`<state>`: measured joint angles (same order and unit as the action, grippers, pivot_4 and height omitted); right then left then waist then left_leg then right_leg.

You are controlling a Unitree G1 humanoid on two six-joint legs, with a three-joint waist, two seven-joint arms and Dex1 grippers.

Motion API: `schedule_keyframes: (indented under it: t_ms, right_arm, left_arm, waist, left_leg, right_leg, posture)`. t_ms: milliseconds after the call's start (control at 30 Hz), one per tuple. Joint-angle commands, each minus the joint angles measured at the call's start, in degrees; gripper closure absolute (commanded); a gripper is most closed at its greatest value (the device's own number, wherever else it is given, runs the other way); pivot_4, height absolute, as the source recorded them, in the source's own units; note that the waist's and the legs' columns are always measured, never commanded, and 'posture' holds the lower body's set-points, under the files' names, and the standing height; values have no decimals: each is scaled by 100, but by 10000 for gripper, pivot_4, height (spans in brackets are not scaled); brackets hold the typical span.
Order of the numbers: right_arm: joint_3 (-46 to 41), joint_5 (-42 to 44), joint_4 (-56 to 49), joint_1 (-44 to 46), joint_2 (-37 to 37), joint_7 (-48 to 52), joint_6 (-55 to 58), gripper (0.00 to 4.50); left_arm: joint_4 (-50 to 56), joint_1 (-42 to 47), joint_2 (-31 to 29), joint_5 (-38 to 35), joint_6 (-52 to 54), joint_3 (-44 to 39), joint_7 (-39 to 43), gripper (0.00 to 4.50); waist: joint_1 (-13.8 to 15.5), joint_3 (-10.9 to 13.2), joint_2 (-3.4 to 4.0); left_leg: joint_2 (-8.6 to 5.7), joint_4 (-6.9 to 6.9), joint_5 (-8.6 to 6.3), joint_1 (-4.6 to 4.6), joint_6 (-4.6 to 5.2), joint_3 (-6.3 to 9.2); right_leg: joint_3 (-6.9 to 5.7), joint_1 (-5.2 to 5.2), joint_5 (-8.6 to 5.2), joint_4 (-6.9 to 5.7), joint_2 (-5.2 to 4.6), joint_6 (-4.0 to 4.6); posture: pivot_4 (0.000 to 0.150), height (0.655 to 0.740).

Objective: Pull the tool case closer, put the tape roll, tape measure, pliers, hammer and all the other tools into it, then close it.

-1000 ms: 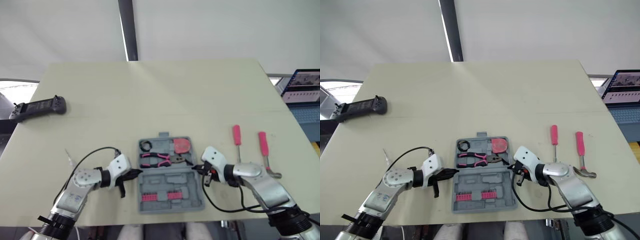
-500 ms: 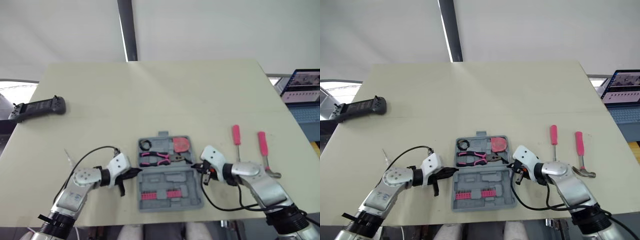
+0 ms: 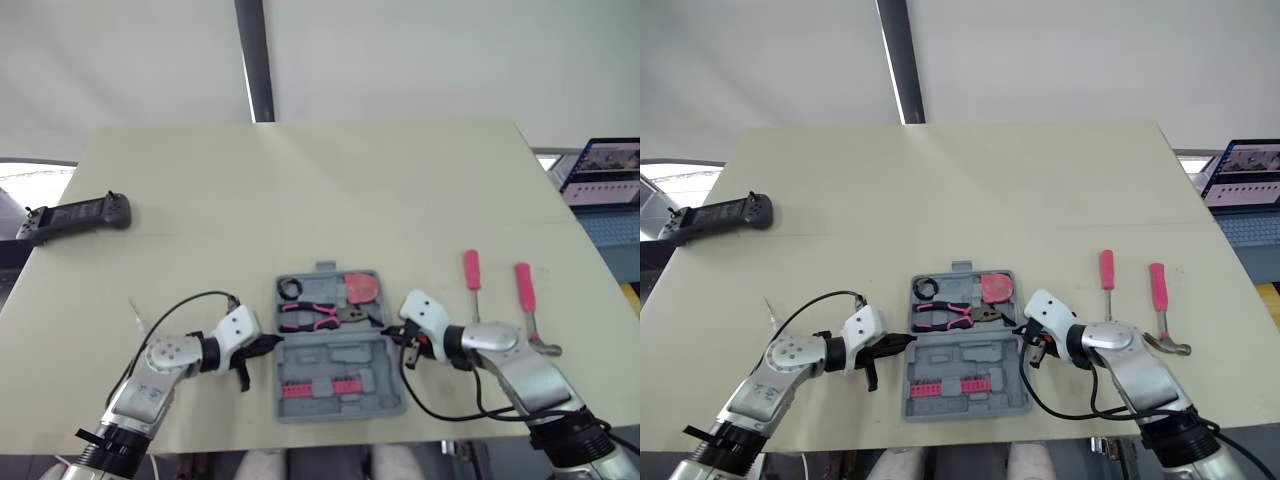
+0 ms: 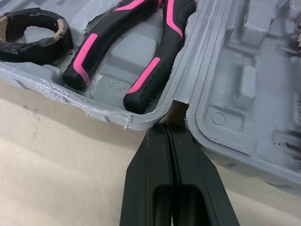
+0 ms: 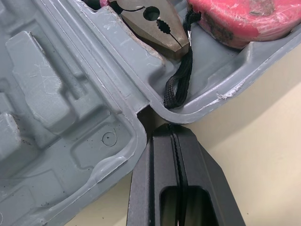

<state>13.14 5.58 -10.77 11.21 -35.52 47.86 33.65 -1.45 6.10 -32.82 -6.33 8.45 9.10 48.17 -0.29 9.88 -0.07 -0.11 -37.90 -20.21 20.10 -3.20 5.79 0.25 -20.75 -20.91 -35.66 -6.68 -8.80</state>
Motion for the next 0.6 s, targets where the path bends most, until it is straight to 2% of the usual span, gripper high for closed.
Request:
schedule_keyframes:
  t_ms: [33,600]
  right_arm:
    - [104,-81,38,-83,41,-118,29,45000]
    - [-212,-40,57,-399,-371,-69,-44,45000]
  left_arm:
    - [42,14,-66,76,45,-119,-111,44798]
    - [394,-174,-336,-153,294,-397,-9,44798]
  waist:
    - [1,0,0]
    - [29,0,1]
  left_leg:
    - [0,0,0,0,0,0]
    - [-2,1,-1,2,0,2]
  right_leg:
    - [0,0,0,0,0,0]
    - [0,1,0,2,-2,0]
  posture:
    - [1500,7400]
    - [1500,7400]
